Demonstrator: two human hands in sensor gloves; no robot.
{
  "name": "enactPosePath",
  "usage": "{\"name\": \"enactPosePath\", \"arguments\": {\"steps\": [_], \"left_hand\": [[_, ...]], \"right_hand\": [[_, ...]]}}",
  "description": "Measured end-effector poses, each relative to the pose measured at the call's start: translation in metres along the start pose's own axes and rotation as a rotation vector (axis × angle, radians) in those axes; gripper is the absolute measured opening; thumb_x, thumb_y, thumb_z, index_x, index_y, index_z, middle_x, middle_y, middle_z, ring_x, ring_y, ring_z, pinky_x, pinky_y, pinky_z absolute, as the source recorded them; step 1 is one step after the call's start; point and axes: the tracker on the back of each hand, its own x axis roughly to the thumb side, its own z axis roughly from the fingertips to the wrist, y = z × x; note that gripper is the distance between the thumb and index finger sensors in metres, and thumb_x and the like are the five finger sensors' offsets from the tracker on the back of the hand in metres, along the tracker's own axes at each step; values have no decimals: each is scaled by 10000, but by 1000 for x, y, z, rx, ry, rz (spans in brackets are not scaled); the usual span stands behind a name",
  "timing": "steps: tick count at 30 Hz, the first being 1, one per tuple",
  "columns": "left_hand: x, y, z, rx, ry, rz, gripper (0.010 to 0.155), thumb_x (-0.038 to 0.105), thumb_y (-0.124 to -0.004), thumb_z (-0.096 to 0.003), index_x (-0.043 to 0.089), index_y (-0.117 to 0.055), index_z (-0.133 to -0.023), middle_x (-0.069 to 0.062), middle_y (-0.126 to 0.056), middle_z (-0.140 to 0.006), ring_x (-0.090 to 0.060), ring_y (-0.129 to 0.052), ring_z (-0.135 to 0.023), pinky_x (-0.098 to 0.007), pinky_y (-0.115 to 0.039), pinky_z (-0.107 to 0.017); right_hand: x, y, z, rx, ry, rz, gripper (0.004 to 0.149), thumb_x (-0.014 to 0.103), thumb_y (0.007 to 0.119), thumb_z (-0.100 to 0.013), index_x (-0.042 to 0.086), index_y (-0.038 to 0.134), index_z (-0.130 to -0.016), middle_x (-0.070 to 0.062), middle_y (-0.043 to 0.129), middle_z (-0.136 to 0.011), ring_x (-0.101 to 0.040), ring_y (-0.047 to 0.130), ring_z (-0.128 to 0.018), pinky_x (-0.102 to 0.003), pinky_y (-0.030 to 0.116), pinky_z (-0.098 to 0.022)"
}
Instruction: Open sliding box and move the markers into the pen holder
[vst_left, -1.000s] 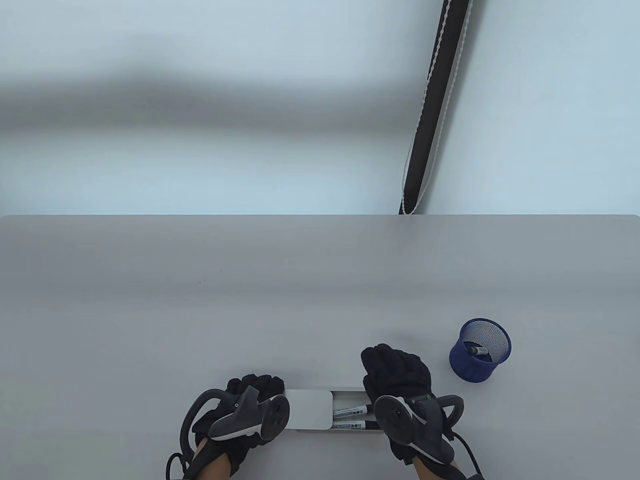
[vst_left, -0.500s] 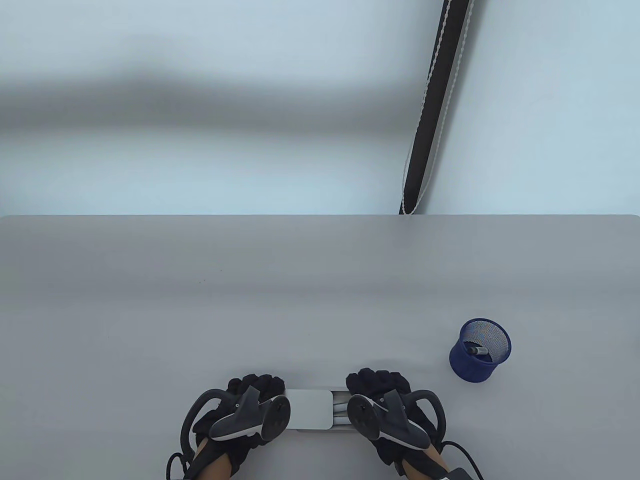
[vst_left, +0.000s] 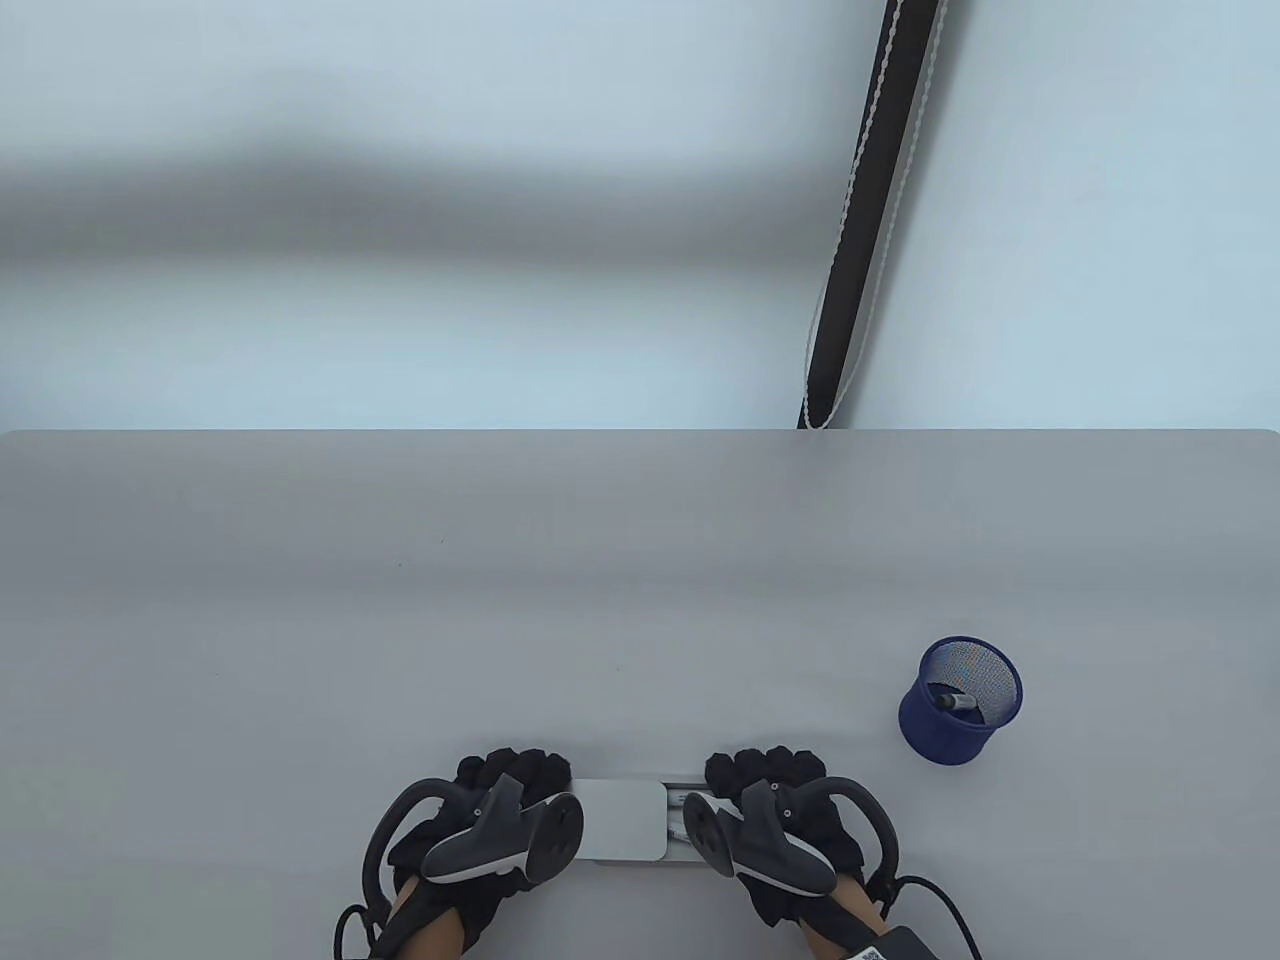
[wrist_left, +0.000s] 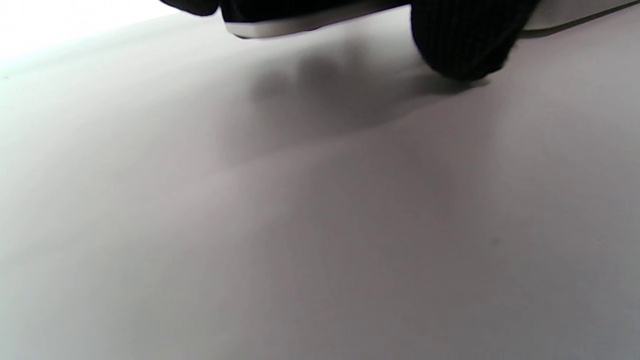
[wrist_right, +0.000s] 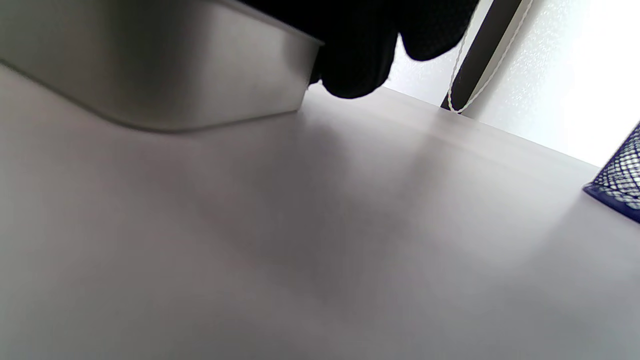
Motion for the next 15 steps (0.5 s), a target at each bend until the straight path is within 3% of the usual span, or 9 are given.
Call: {"name": "enactPosePath", "arguments": {"steps": [9,10,15], "left_hand": [[1,0,0,0,2,-4,766,619,-658,-459,305,-334,-1078,34,-443,-1180,-228,-575,-1092,-430,-569,-834],[1,0,0,1,2,-4,768,621,-658,-457,306,-334,-1078,35,-445,-1179,-226,-578,-1091,-429,-569,-834],[1,0,0,3,4,1,772,623,-663,-451,310,-336,-1076,38,-447,-1178,-223,-582,-1090,-427,-572,-834]], "right_hand": [[2,-3,-1,-9,10,51,693,124,989,-241,360,695,-822,70,821,-817,-106,909,-687,-405,755,-583],[2,-4,-1,-14,6,65,839,119,1015,-83,359,696,-822,72,825,-814,-103,915,-681,-397,765,-575],[2,-4,-2,-20,-11,89,837,122,1015,-83,352,692,-820,74,832,-803,-91,929,-667,-375,787,-563]]}}
